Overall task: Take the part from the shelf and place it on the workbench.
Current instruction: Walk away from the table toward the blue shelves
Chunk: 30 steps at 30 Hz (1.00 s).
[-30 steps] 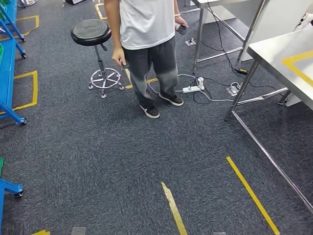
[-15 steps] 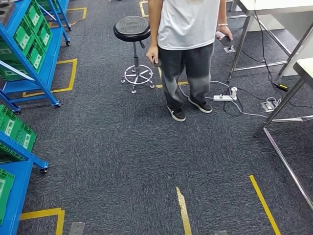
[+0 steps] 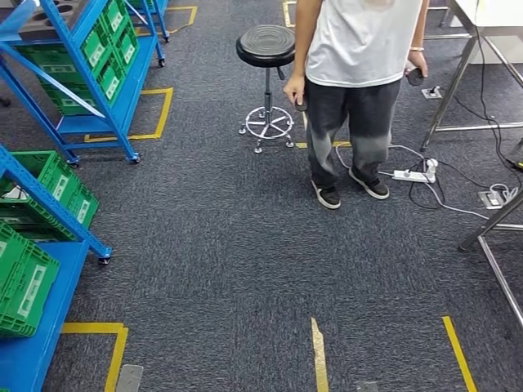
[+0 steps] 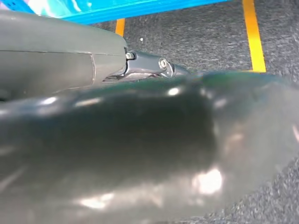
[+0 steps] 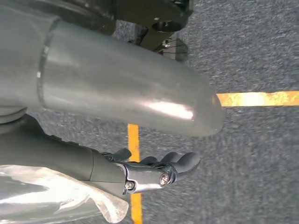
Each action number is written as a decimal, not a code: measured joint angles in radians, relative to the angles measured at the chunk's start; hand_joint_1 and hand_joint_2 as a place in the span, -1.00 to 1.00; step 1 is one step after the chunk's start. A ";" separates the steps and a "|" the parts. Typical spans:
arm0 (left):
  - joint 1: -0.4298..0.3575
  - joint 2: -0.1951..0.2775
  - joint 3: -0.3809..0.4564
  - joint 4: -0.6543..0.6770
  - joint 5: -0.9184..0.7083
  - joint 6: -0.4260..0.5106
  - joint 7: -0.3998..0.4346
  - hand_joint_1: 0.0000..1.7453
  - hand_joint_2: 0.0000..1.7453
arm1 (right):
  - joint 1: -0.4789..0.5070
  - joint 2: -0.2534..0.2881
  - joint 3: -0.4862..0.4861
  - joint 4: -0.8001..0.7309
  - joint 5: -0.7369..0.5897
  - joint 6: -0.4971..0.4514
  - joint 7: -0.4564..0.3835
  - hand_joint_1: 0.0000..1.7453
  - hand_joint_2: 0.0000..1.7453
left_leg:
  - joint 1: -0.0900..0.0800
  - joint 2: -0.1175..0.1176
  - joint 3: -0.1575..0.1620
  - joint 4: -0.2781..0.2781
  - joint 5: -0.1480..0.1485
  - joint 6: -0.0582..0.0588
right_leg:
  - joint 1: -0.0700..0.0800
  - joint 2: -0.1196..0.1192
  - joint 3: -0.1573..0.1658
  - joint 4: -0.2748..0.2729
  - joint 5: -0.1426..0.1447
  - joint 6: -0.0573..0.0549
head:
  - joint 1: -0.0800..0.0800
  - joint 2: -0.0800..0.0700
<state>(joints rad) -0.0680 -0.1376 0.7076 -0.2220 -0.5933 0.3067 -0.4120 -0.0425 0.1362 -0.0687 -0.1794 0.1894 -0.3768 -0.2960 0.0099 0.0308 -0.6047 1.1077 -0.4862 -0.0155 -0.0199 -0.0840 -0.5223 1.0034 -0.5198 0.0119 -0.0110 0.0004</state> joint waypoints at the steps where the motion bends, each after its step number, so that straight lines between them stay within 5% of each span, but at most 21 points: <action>1: -0.004 -0.001 0.000 0.000 0.000 0.000 0.003 -1.00 -1.00 | -0.001 0.000 0.000 0.000 0.000 0.001 0.000 -1.00 -1.00 | -0.005 0.015 0.010 -0.026 0.003 0.006 | 0.003 -0.011 0.002 0.000 -0.003 0.006 | 0.001 0.000; 3: -0.005 -0.007 0.000 0.000 -0.001 0.004 0.016 -1.00 -1.00 | -0.004 0.000 0.000 -0.002 -0.002 0.006 0.000 -1.00 -1.00 | -0.011 0.022 0.033 -0.080 0.008 0.030 | 0.004 -0.008 0.004 0.017 -0.027 0.027 | 0.006 0.000; 5: -0.004 -0.012 0.000 0.000 -0.003 0.007 0.026 -1.00 -1.00 | -0.007 -0.001 0.000 -0.003 -0.004 0.011 0.000 -1.00 -1.00 | -0.011 -0.011 0.036 -0.090 0.008 0.051 | 0.003 0.039 -0.032 0.104 -0.080 0.041 | 0.012 0.000; 7: -0.006 -0.015 0.000 0.000 -0.006 0.008 0.026 -1.00 -1.00 | -0.004 -0.001 0.000 -0.003 -0.004 0.011 0.001 -1.00 -1.00 | -0.012 -0.039 0.035 -0.090 0.008 0.057 | 0.005 0.075 -0.103 0.238 -0.132 0.039 | 0.015 0.000; 9: -0.003 -0.018 0.000 0.000 -0.007 0.008 0.029 -1.00 -1.00 | 0.001 -0.001 0.000 -0.003 -0.004 0.012 0.002 -1.00 -1.00 | -0.015 -0.070 0.037 -0.089 0.008 0.058 | 0.008 0.082 -0.142 0.287 -0.123 0.034 | 0.016 0.000; 11: -0.001 -0.019 0.000 0.000 -0.007 0.008 0.033 -1.00 -1.00 | 0.004 -0.001 0.000 -0.003 -0.005 0.014 0.002 -1.00 -1.00 | -0.015 -0.100 0.041 -0.089 0.007 0.057 | 0.009 0.098 -0.111 0.189 -0.045 0.026 | 0.016 0.000; 13: 0.000 -0.021 0.000 0.000 -0.008 0.009 0.035 -1.00 -1.00 | 0.004 -0.002 0.000 -0.003 -0.006 0.016 0.000 -1.00 -1.00 | -0.016 -0.128 0.040 -0.086 0.005 0.053 | 0.006 0.143 -0.057 0.063 0.008 0.019 | 0.015 0.000; 15: 0.005 -0.022 0.000 0.000 -0.008 0.010 0.035 -1.00 -1.00 | 0.005 -0.003 0.000 -0.003 -0.005 0.014 -0.001 -1.00 -1.00 | -0.013 -0.150 0.033 -0.084 0.006 0.043 | 0.006 0.168 -0.031 0.016 0.010 0.014 | 0.014 0.000; 17: 0.015 -0.021 0.000 0.001 -0.008 0.011 0.035 -1.00 -1.00 | 0.007 -0.003 -0.001 -0.003 -0.001 0.010 -0.002 -1.00 -1.00 | -0.010 -0.161 0.027 -0.083 0.007 0.031 | 0.007 0.151 -0.024 0.007 0.011 0.007 | 0.014 0.000; 19: 0.023 -0.020 0.000 0.001 -0.006 0.011 0.034 -1.00 -1.00 | 0.009 -0.003 -0.001 -0.003 0.004 0.005 -0.002 -1.00 -1.00 | -0.012 -0.117 0.012 -0.049 -0.017 0.018 | 0.004 0.125 -0.017 -0.002 0.013 -0.003 | 0.009 0.000; 21: 0.022 -0.021 0.000 0.001 -0.005 0.010 0.034 -1.00 -1.00 | 0.012 -0.003 -0.001 -0.002 0.010 0.001 0.000 -1.00 -1.00 | -0.012 -0.060 -0.038 0.058 -0.074 0.006 | 0.004 0.092 -0.011 -0.006 0.010 -0.010 | 0.003 0.000; 23: 0.023 -0.022 0.000 0.001 -0.005 0.009 0.033 -1.00 -1.00 | 0.016 -0.003 -0.001 -0.002 0.013 -0.003 0.004 -1.00 -1.00 | -0.006 -0.044 -0.092 0.170 -0.115 -0.002 | 0.006 0.059 -0.006 -0.005 0.004 -0.014 | 0.003 0.000; 24: 0.025 -0.022 0.000 0.001 -0.005 0.009 0.033 -1.00 -1.00 | 0.016 -0.003 -0.002 -0.002 0.015 -0.005 0.005 -1.00 -1.00 | -0.004 -0.041 -0.100 0.187 -0.110 -0.004 | 0.006 0.044 -0.004 -0.005 0.001 -0.013 | 0.003 0.000; 26: 0.030 -0.022 0.001 0.001 -0.005 0.010 0.034 -1.00 -1.00 | 0.016 -0.003 -0.002 -0.002 0.017 -0.008 0.003 -1.00 -1.00 | -0.003 -0.028 -0.061 0.108 -0.050 -0.003 | 0.006 0.018 0.006 -0.005 -0.005 -0.011 | 0.002 0.000; 28: 0.030 -0.022 0.001 0.001 -0.005 0.013 0.037 -1.00 -1.00 | 0.015 -0.003 -0.002 -0.002 0.019 -0.013 -0.002 -1.00 -1.00 | -0.011 0.023 0.003 -0.021 0.003 0.008 | 0.009 -0.005 0.015 -0.005 -0.014 -0.004 | 0.002 0.000; 30: 0.027 -0.022 0.001 0.001 -0.005 0.017 0.040 -1.00 -1.00 | 0.015 -0.003 -0.002 -0.002 0.021 -0.015 -0.008 -1.00 -1.00 | -0.021 0.057 0.028 -0.079 0.011 0.022 | 0.014 -0.029 0.020 -0.004 -0.022 0.007 | 0.003 0.000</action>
<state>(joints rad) -0.0410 -0.1599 0.7084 -0.2213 -0.5985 0.3232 -0.3719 -0.0271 0.1328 -0.0702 -0.1812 0.2102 -0.3916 -0.3041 -0.0108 0.0879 -0.5770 1.0286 -0.4757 0.0066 -0.0056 -0.1126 -0.5021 0.9995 -0.5422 0.0192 -0.0077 0.0004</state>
